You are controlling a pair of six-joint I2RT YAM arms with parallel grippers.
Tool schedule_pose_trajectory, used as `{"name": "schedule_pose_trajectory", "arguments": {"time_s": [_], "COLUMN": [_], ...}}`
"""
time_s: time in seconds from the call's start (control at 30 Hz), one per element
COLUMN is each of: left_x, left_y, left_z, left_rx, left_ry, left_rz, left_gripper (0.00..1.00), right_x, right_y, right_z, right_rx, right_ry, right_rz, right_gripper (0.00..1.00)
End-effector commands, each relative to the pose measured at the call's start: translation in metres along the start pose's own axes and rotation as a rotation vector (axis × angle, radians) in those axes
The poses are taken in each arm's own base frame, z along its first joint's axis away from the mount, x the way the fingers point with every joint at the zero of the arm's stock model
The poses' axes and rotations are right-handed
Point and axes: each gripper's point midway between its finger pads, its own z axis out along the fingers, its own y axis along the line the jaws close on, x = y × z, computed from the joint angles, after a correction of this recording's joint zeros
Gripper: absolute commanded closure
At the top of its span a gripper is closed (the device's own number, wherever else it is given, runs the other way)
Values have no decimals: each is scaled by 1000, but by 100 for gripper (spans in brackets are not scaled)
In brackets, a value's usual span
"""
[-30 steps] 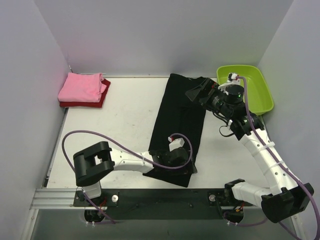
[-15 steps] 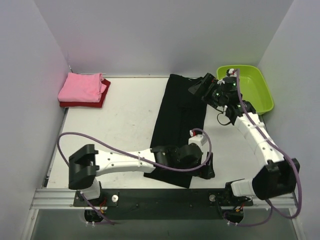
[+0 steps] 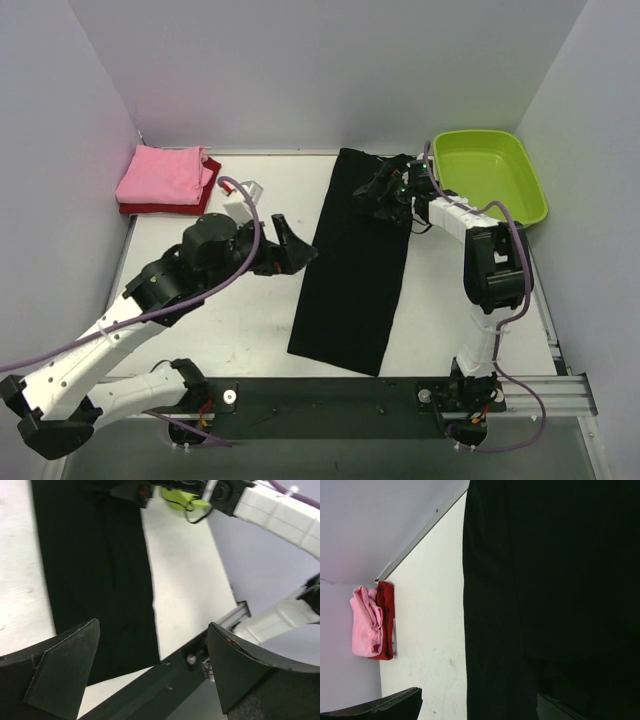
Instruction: Fold and stack the t-shirts
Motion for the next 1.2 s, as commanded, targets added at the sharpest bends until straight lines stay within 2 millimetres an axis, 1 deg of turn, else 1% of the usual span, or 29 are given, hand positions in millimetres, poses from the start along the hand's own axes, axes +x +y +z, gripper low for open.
{"name": "schedule_pose_trajectory", "arguments": {"time_s": [0.0,0.03,0.07,0.13,0.2,0.27,0.3,0.33,0.37,0.43,0.5,0.53,0.57,0.6,0.67,0.7,0.73,0.77,0.8,0.83,0.93,0.97,1.0,1.03,1.07,1.1,1.13,1.17], "left_x": [5,1,4,0,4,8,12,14,12,16,12,14,11,10,10,8,7,7,5,5,4,4,4,2,3,1,1,4], "left_y": [57,62,71,83,97,104,109,110,114,120,126,128,133,135,137,141,141,143,148,148,153,155,156,158,158,161,162,163], "left_z": [-20,-27,-29,-34,-32,-29,-27,-25,-24,-21,-21,-21,-21,-22,-23,-24,-24,-25,-26,-27,-29,-29,-29,-30,-31,-31,-31,-30], "left_rx": [-164,-173,-198,-223,-255,-254,-264,-258,-263,-264,-275,-272,-285,-289,-282,-293,-286,-290,-301,-295,-296,-299,-293,-299,-291,-297,-298,-291], "left_ry": [41,22,27,6,13,35,47,62,55,72,61,69,62,59,63,58,59,60,55,59,57,56,57,53,55,51,50,58], "left_rz": [30,24,17,-4,-13,-30,-38,-44,-48,-59,-65,-66,-70,-73,-76,-81,-83,-84,-90,-92,-104,-104,-108,-115,-115,-120,-121,-125], "left_gripper": [2,2,3,3,3,2,2,3,3,2,2,2,3,3,3,3,3,3,3,2,3,3,3,3,3,3,2,3], "right_x": [-10,-7,-7,-2,3,8,11,15,17,25,29,31,37,37,45,50,48,51,61,57,70,66,75,78,78,84,84,90], "right_y": [29,26,24,15,10,9,5,4,2,-2,-6,-7,-8,-6,-3,-6,3,4,4,12,20,31,32,31,36,40,46,45], "right_z": [11,15,18,26,35,41,46,48,51,59,66,68,71,76,81,87,90,92,99,101,111,114,119,121,125,127,128,132], "right_rx": [-103,-97,-95,-80,-71,-66,-56,-52,-45,-32,-18,-12,-5,-4,4,14,1,11,16,9,11,-5,-3,3,-4,-5,-17,-15], "right_ry": [-16,-6,-6,10,28,40,47,56,60,79,90,96,110,111,131,145,142,154,174,167,197,189,208,220,219,229,229,240], "right_rz": [-17,-16,-15,-6,1,-2,-2,-7,-6,-11,-13,-16,-20,-24,-36,-37,-51,-53,-63,-73,-92,-103,-110,-110,-117,-126,-133,-137], "right_gripper": [0,0,0,0,0,0,0,0,0,0,0,0,0,0,0,0,0,0,0,0,0,0,0,0,0,0,0,0]}}
